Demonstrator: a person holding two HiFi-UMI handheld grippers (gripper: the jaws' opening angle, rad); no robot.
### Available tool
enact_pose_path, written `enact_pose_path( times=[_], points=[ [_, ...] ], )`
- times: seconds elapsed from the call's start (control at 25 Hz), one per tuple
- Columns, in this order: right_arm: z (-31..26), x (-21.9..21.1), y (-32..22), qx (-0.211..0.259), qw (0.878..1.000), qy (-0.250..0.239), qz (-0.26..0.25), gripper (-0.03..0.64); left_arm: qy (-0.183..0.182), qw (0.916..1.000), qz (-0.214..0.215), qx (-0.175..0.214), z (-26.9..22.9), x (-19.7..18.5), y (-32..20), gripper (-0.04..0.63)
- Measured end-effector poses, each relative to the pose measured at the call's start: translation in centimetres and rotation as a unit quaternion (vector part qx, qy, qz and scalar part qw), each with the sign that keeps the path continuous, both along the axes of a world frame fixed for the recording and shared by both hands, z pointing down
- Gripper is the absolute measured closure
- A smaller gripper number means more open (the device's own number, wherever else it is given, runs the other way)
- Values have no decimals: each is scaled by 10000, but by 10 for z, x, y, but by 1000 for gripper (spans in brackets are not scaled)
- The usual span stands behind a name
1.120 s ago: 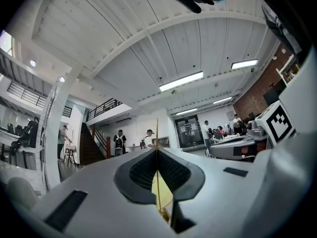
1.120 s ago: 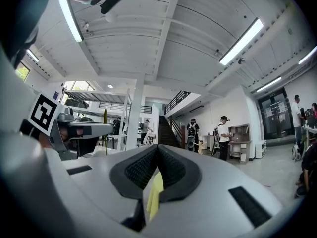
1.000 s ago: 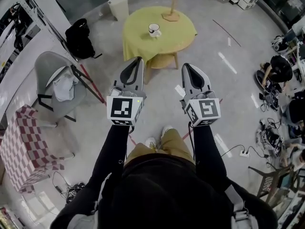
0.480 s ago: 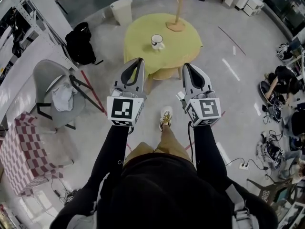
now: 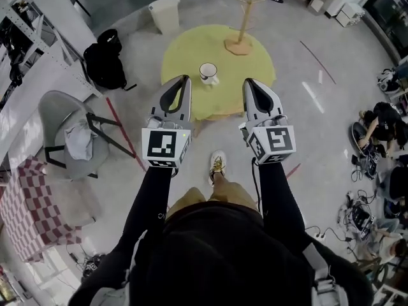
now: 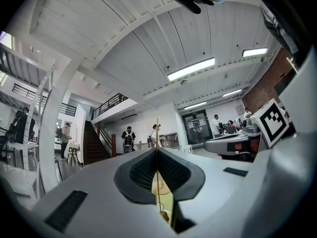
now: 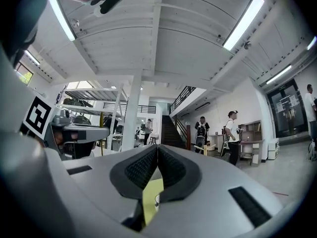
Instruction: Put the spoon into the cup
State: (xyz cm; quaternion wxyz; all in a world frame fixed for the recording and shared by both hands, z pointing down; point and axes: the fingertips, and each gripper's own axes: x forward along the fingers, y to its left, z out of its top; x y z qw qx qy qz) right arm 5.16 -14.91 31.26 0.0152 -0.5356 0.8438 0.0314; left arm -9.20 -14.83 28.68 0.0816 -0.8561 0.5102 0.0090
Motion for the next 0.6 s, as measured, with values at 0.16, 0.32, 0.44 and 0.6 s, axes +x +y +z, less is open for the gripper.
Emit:
enact_pose_path(
  times=[0.16, 0.32, 0.44, 0.6],
  points=[
    [1, 6, -48, -63, 9998, 4, -167, 591, -8, 9999, -138, -79, 4, 9, -41, 578],
    [5, 7, -92, -131, 9993, 15, -353, 591, -13, 9994, -306, -160, 11, 11, -78, 578],
    [7, 7, -118, -170, 9988, -5, -459, 591, -15, 9988, -443, -194, 13, 9, -100, 578],
    [9, 5, -146, -181, 9979, -58, -620, 591, -45, 9980, -589, -241, 17, 8, -125, 578]
  ],
)
